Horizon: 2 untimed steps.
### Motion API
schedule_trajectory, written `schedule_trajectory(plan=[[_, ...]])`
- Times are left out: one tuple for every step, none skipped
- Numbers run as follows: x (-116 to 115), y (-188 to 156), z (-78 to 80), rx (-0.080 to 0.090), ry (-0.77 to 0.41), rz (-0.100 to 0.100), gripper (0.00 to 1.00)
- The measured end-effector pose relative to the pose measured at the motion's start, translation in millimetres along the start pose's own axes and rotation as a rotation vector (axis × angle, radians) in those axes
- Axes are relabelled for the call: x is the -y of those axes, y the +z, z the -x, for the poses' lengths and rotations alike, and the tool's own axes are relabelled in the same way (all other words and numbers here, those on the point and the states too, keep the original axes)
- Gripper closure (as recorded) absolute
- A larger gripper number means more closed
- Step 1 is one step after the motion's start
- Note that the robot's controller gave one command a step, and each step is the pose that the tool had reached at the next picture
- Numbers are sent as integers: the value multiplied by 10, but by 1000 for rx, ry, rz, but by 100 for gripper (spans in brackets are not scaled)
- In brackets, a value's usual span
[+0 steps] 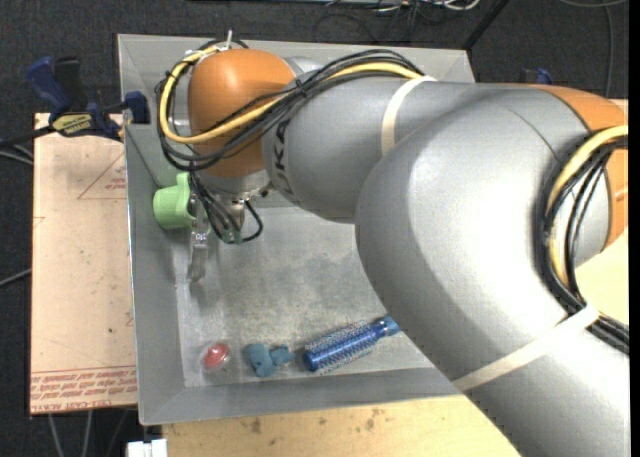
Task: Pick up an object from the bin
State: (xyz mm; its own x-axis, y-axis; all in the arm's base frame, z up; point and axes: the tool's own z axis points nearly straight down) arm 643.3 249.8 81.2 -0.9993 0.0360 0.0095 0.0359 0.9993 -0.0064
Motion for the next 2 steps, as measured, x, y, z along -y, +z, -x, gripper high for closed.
schedule_trajectory(plan=[[25,-23,41,17,2,1,100],[44,-1256,-98,20,-10,11,100]])
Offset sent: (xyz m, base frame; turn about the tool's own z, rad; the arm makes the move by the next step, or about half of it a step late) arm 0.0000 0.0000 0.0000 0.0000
